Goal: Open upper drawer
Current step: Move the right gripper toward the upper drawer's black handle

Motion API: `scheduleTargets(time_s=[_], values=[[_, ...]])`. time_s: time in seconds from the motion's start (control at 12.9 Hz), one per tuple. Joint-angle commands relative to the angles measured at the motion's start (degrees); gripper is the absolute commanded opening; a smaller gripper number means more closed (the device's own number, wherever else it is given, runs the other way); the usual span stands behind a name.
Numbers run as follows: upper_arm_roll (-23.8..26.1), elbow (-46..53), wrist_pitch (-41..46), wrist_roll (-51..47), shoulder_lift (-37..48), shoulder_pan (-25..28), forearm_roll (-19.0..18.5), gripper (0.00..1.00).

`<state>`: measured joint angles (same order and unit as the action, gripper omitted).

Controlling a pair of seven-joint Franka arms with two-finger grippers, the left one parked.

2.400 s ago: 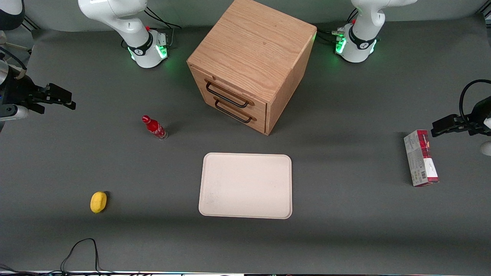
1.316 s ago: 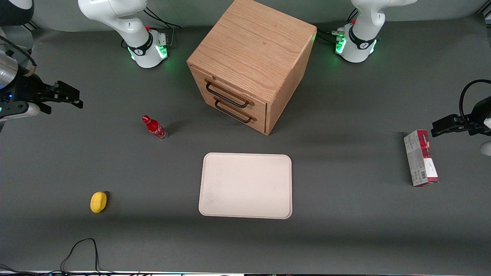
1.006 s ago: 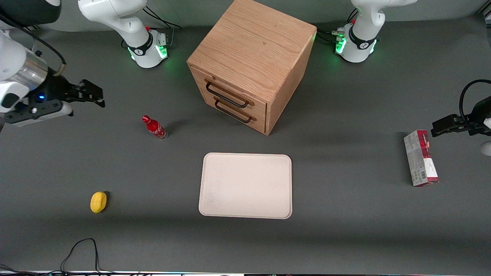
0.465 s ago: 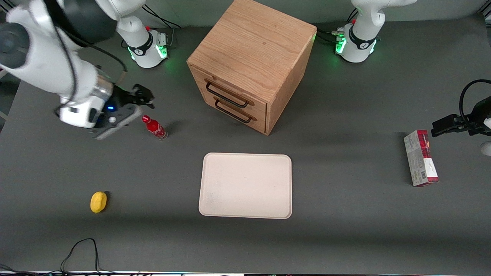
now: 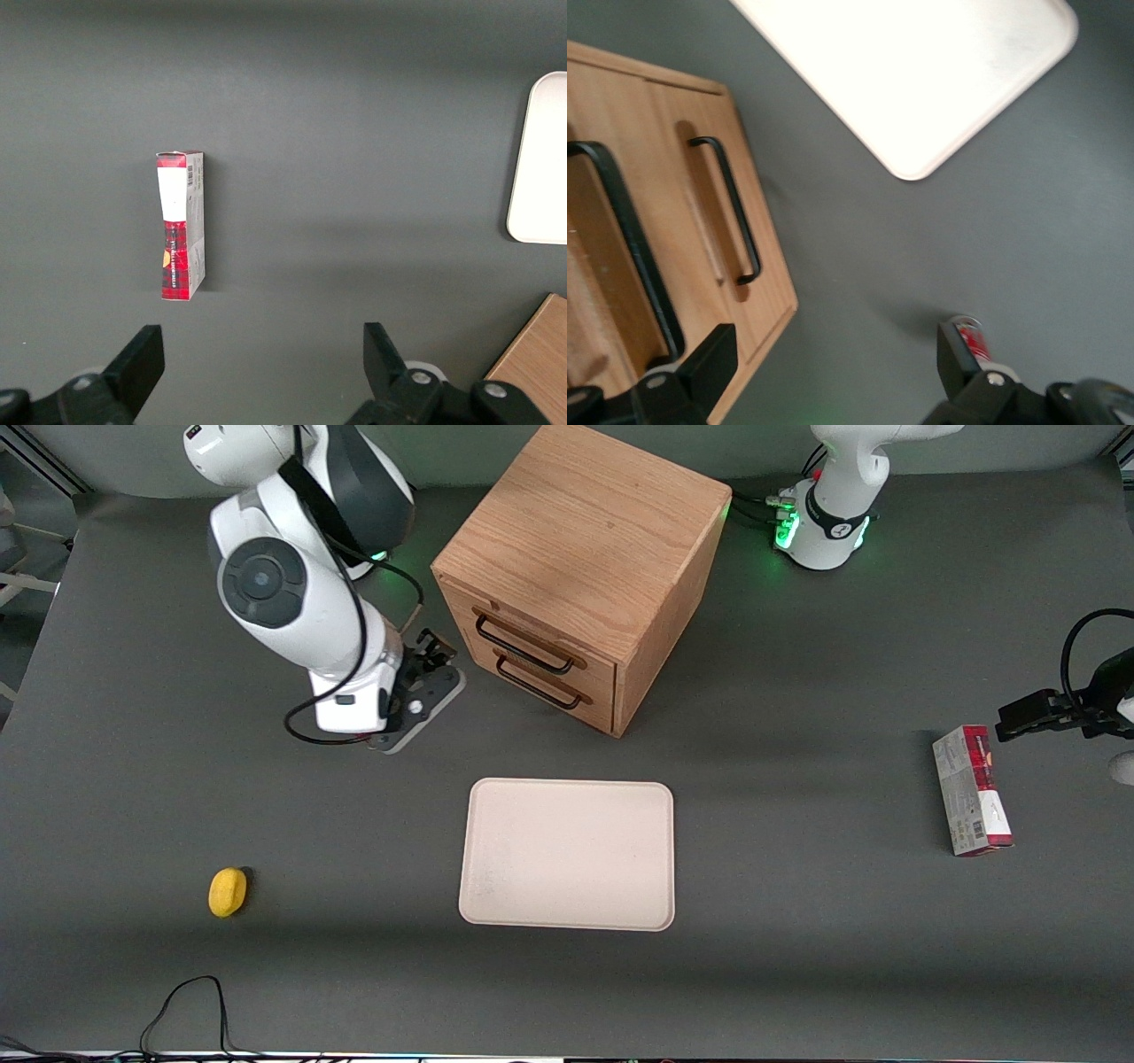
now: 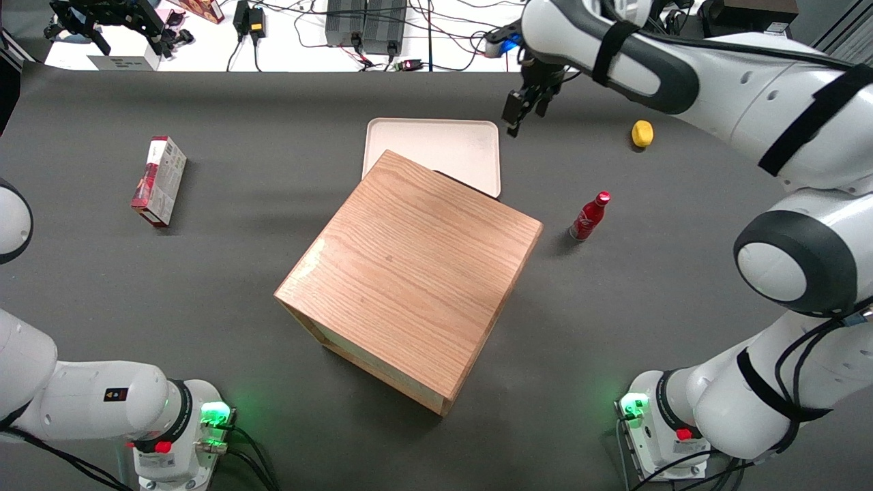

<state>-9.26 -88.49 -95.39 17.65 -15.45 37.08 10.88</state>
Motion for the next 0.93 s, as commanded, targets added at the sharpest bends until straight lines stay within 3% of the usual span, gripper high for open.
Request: scheduleTargets(time_s=[0.0,0.23,0.39,0.85], values=[[-0.8,1.7,1.0,6.0,-2.5,1.8,5.6,1.00],[-0.8,1.7,0.6,7.8,-3.8,4.1,6.9,1.00],[-0.8,1.7,0.5,8.0,-5.2,5.0,10.0,1.00],[-0.8,1.7,-0.9,8.0,-7.3,5.9,10.5,1.00]])
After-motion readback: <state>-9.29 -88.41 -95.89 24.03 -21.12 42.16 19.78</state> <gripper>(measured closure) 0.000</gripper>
